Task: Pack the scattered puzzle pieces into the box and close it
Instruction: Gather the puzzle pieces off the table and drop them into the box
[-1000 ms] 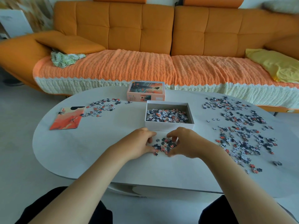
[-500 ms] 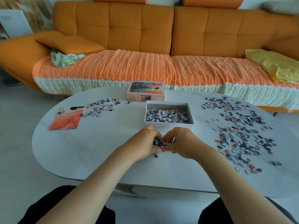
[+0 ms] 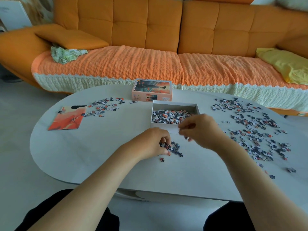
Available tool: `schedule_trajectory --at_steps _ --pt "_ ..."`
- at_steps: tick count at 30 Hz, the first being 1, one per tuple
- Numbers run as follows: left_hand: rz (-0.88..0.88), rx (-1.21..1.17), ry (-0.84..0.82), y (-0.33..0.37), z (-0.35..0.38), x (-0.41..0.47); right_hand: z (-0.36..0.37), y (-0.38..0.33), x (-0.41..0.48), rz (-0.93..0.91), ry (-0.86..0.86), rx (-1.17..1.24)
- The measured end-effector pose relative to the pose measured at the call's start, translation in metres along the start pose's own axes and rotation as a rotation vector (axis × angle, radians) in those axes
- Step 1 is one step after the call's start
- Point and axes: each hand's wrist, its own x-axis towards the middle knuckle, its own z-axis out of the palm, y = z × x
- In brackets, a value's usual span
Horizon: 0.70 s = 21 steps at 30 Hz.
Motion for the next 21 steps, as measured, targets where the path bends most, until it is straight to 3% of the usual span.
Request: schedule_trajectory --at_steps 5,8,12,14,17,21 --pt "0.006 0.004 -0.056 -0.001 -0.003 0.006 -0.005 0.002 0.026 -0.149 0.365 -0.034" --pt "-0.006 0.025 -0.078 0.001 -0.003 0.006 0.004 0.01 0.033 -0.165 0.248 -0.166" --pt "-0.008 0.061 -0.094 0.0 -0.002 0.004 0.002 0.009 0.019 -0.327 0.287 -0.203" --pt "-0.009 0.095 -0.089 0.0 -0.003 0.002 -0.003 0.006 0.007 -0.335 0.143 -0.218" --pt "-0.022 0.202 -0.07 0.0 -0.003 0.0 0.0 0.009 -0.011 -0.183 -0.197 -0.301" --pt "-0.017 0.228 -0.093 0.006 0.0 -0.002 0.019 0.013 -0.016 -0.071 -0.275 -0.379"
